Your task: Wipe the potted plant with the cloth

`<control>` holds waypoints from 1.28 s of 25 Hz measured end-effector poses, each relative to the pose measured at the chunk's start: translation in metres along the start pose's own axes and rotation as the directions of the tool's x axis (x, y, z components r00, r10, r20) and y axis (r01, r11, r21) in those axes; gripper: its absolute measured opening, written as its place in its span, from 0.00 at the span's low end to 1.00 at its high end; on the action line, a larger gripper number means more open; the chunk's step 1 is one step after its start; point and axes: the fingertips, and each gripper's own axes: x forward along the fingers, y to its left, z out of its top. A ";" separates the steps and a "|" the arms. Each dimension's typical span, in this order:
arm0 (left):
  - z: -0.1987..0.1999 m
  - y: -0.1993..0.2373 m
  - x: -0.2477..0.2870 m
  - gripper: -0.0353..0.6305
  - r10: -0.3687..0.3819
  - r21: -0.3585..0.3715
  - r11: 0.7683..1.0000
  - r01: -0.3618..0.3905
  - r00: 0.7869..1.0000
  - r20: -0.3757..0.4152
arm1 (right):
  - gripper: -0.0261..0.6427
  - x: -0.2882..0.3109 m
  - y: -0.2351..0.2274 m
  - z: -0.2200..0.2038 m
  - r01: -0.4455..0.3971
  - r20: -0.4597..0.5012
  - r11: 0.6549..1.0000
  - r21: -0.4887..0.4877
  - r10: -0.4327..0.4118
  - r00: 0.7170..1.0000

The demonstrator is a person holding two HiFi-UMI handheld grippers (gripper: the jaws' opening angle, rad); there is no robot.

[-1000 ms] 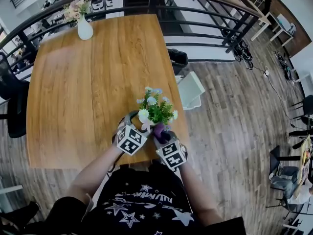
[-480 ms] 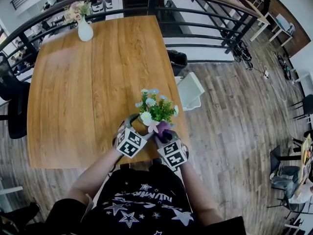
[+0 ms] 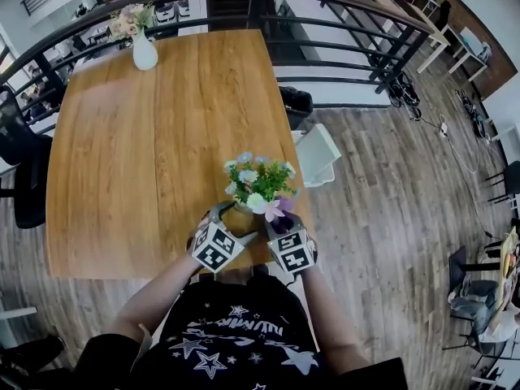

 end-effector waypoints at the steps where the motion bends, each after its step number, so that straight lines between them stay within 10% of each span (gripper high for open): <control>1: 0.000 -0.001 0.000 0.69 -0.004 0.005 1.000 0.004 1.000 0.002 | 0.17 0.000 -0.001 0.000 0.002 0.000 1.000 -0.002 -0.002 1.000; 12: -0.013 0.031 -0.006 0.75 -0.075 0.122 0.990 0.077 0.997 -0.017 | 0.17 -0.002 -0.011 0.000 0.016 -0.015 1.000 -0.012 -0.016 1.000; 23: -0.010 0.055 0.022 0.78 -0.179 0.356 0.906 0.229 0.970 -0.167 | 0.17 0.000 -0.014 0.000 0.008 -0.021 1.000 0.009 -0.008 1.000; 32: -0.005 0.054 0.023 0.66 -0.146 0.324 0.928 0.187 0.979 -0.146 | 0.17 0.004 -0.017 -0.001 0.025 -0.021 1.000 0.008 -0.025 0.999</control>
